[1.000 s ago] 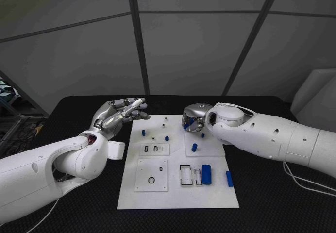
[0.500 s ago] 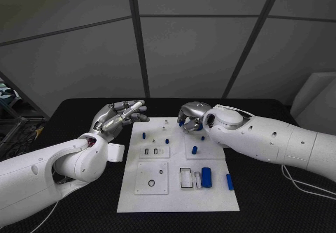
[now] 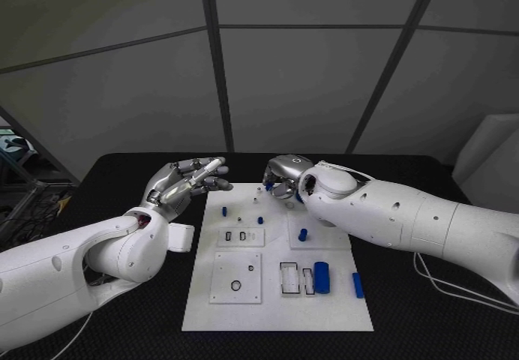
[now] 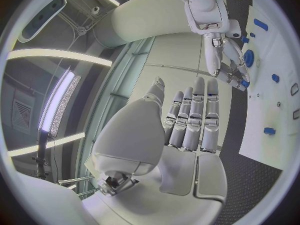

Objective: Assemble the parts on the task board

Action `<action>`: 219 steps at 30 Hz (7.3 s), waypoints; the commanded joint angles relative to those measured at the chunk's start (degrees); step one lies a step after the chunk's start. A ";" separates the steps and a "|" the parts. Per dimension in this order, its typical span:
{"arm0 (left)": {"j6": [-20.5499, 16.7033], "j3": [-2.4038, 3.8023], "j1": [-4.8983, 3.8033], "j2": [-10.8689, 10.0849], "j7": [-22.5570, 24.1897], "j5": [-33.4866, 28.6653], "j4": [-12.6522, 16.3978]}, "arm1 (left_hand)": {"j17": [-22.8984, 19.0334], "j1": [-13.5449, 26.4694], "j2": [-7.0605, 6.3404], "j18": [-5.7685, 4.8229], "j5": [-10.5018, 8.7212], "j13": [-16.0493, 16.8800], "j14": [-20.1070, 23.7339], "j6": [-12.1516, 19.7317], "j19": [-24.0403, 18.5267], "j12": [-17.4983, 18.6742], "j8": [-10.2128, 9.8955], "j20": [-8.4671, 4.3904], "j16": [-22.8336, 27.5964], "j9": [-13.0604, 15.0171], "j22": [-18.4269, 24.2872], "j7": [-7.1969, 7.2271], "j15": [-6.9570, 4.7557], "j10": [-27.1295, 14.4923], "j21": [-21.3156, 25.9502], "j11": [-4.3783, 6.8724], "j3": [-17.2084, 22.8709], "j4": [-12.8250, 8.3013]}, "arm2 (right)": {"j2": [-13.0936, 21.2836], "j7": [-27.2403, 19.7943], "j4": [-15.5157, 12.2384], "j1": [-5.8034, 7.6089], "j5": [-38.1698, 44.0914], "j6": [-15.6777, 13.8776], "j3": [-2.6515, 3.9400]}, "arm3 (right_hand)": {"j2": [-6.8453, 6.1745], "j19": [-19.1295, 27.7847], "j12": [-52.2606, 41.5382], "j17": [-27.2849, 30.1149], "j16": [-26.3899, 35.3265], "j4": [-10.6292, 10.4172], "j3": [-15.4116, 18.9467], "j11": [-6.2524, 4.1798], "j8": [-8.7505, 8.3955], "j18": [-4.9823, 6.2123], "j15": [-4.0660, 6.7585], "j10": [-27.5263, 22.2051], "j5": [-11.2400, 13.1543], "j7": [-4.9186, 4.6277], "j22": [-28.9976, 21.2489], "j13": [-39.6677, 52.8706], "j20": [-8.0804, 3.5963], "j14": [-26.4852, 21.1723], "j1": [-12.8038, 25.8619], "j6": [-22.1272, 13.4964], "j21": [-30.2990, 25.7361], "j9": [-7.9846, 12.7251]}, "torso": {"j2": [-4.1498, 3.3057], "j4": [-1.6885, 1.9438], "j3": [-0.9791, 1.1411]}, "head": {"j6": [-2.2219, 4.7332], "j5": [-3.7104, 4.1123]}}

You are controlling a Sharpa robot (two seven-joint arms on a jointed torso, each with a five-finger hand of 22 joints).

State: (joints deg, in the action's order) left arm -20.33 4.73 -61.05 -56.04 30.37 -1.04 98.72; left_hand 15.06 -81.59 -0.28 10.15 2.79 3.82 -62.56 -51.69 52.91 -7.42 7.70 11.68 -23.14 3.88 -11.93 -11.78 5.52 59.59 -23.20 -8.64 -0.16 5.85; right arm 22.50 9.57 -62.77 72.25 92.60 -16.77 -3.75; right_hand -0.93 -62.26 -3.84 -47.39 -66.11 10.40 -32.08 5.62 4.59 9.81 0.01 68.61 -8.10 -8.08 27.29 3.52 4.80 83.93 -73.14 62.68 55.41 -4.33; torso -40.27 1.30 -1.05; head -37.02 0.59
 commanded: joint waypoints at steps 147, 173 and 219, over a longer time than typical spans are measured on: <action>1.46 0.04 -1.15 1.61 -1.15 -0.07 -3.49 | -0.27 0.56 1.24 0.15 -0.14 0.09 0.74 -0.56 -0.81 1.54 -1.22 0.52 2.08 0.04 0.64 -0.42 0.38 -0.11 1.32 -0.49 -1.18 -1.31 | 8.09 3.87 1.03 0.69 -14.77 9.48 0.36 | -0.05 -9.34 -78.29 -32.35 -20.25 -8.51 17.08 -1.92 9.72 -1.65 0.85 14.19 -1.09 -0.66 14.17 74.46 0.35 4.02 -2.14 -10.27 9.63 -0.36 | 0.34 -1.57 0.02 | -1.57 -0.92; 1.55 0.04 -1.15 1.60 -1.15 -0.07 -3.74 | -0.27 0.55 1.30 0.15 -0.14 0.09 0.74 -0.58 -0.79 1.57 -1.24 0.53 2.13 0.04 0.64 -0.41 0.38 -0.08 1.33 -0.48 -1.19 -1.35 | 5.97 4.36 -8.56 0.69 -4.97 -0.71 0.36 | -0.44 -9.53 -78.62 -32.78 -20.38 -7.32 14.95 -2.57 9.52 -1.80 1.48 14.70 -1.84 0.03 15.20 75.17 -0.26 4.10 -1.88 -7.78 10.41 -0.01 | 0.27 -1.29 0.00 | -1.40 -1.37; 1.69 0.05 -1.17 2.41 -1.32 -0.07 -4.20 | -0.28 0.54 1.37 0.15 -0.14 0.09 0.75 -0.62 -0.77 1.60 -1.26 0.53 2.19 0.04 0.65 -0.40 0.38 -0.04 1.34 -0.47 -1.20 -1.40 | -4.10 5.40 -1.20 -0.37 -1.99 6.38 -0.02 | -2.04 -8.84 -77.23 -32.02 -20.03 -7.78 14.36 -2.07 6.83 -1.73 0.90 13.50 -1.91 -0.60 14.54 73.60 0.17 3.92 0.91 -9.13 10.11 0.60 | 0.30 -1.60 0.08 | -2.50 -2.23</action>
State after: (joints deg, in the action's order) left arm -19.39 4.73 -62.10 -53.71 29.10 -1.19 94.49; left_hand 14.81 -81.06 0.69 10.16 2.79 3.83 -61.64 -52.12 52.00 -6.14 6.64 12.19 -21.29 3.90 -11.33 -12.17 6.04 59.21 -22.09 -9.03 -1.27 4.74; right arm 18.47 14.41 -63.94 71.82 90.08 -12.04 -3.73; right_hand -2.92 -71.44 -81.28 -74.94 -86.18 2.67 -17.52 3.70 11.67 8.90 1.03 82.38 -9.99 -8.91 41.87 74.92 4.99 83.94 -72.57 53.75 65.62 -3.74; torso -39.99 -0.31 -0.98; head -39.47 -1.66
